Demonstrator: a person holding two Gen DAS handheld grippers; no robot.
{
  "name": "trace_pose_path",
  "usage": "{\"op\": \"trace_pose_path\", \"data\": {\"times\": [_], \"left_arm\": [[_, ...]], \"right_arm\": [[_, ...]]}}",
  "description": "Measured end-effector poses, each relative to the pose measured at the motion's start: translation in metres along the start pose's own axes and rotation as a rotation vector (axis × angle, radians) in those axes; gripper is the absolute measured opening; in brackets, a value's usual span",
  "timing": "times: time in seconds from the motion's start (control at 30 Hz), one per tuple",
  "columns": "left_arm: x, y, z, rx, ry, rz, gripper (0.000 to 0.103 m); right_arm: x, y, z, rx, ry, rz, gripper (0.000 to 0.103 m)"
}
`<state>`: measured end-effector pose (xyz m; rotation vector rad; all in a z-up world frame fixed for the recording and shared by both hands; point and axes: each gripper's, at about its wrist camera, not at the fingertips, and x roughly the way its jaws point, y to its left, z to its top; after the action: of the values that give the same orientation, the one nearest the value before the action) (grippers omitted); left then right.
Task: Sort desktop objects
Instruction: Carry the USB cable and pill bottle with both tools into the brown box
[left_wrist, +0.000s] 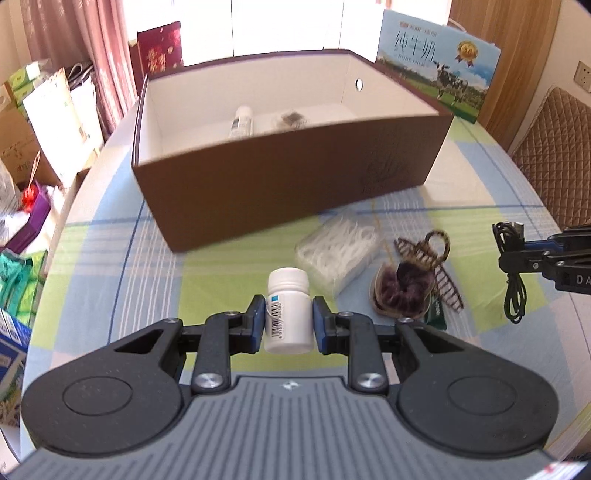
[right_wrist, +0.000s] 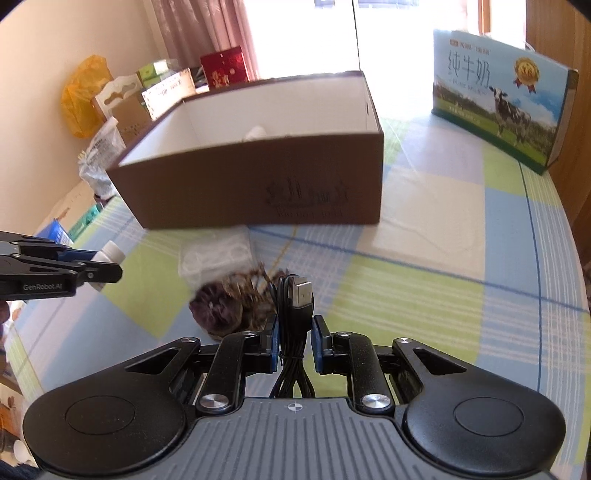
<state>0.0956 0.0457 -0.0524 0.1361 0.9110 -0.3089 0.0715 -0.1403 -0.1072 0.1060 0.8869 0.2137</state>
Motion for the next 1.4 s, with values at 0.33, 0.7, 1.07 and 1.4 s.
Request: {"op": "trace_pose_path", "data": {"times": [0.33, 0.7, 1.07, 1.4], "left_arm": [[-0.01, 0.004, 0.025, 0.019, -0.058, -0.004, 0.022], [-0.012, 0.027, 0.088, 0.037, -0.154, 0.016, 0.022], [0.02, 0.048, 0.149, 0.073, -0.16, 0.038, 0.022], [0.071, 0.059, 0.167, 0.085, -0.056, 0.013, 0.022]], "right_arm": [[-0.003, 0.003, 0.037, 0.0, -0.037, 0.063, 0.014], [-0.001, 0.007, 0.106, -0.063, -0.129, 0.09, 0.014], [0.029, 0.009, 0.17, -0.1, -0.163, 0.08, 0.014], [0.077, -0.004, 0.198, -0.091, -0.084, 0.069, 0.014]]}}
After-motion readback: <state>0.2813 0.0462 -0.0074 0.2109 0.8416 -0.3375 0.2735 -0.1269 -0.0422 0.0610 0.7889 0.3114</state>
